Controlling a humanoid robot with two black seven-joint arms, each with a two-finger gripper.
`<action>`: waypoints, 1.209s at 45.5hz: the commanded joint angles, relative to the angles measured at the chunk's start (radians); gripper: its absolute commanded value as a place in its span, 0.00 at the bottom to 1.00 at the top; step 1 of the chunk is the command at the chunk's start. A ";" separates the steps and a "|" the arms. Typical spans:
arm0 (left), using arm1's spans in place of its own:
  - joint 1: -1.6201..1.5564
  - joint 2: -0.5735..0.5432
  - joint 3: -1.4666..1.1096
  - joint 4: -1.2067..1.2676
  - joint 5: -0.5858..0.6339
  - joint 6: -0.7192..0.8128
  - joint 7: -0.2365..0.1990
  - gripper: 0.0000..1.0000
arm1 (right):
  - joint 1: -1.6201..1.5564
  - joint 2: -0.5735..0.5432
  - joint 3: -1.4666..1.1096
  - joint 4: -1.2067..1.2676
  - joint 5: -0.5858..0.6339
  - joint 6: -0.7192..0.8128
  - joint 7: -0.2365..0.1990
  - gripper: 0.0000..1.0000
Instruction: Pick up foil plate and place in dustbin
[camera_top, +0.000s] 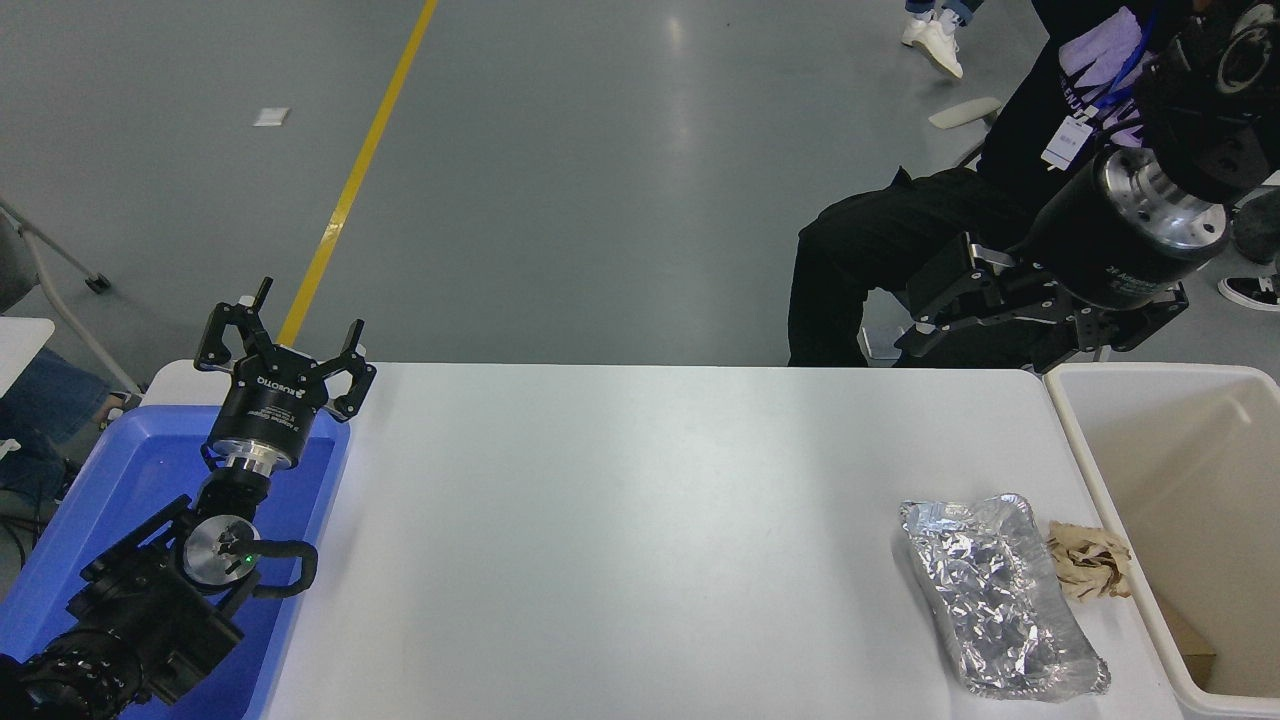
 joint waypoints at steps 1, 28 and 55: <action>0.000 0.000 0.000 0.000 0.000 0.000 -0.001 0.98 | -0.030 -0.004 -0.012 0.000 0.000 0.000 0.000 1.00; 0.000 0.000 0.000 0.000 -0.001 0.000 -0.002 0.98 | -0.148 -0.009 -0.100 -0.026 0.005 0.000 0.000 1.00; 0.000 0.000 0.000 0.000 -0.005 0.002 -0.002 0.98 | -0.785 -0.250 0.170 -0.172 -0.675 -0.397 -0.172 1.00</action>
